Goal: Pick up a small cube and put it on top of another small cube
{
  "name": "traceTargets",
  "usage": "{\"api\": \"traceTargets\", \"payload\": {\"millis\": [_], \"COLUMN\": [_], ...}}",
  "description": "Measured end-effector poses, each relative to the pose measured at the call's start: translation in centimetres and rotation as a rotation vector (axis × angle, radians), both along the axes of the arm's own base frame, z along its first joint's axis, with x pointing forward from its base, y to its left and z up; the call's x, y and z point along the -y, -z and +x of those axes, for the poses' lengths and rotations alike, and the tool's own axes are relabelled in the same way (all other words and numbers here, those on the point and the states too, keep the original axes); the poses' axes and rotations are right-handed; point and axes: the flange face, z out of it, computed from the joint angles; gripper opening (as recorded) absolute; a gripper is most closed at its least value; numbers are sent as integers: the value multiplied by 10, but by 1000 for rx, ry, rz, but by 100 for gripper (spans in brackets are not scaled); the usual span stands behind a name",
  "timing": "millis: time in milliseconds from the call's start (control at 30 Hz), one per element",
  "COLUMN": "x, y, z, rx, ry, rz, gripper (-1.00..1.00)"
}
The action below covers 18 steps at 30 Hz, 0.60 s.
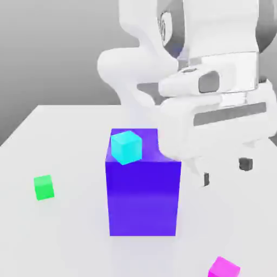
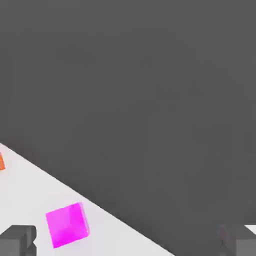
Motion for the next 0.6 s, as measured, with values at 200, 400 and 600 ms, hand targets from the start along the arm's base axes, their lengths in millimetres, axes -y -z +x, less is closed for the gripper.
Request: {"api": "traceTargets", "payload": {"millis": [200,400,600], "x": [-27,-38,-38], "y": [109,206,218], "z": [-7,-17,-18], "rx": [-133,-193,-195], "ry": [-153,-228,-229], "rz": [-66,-96,-96], "gripper": [0,0,-100]}}
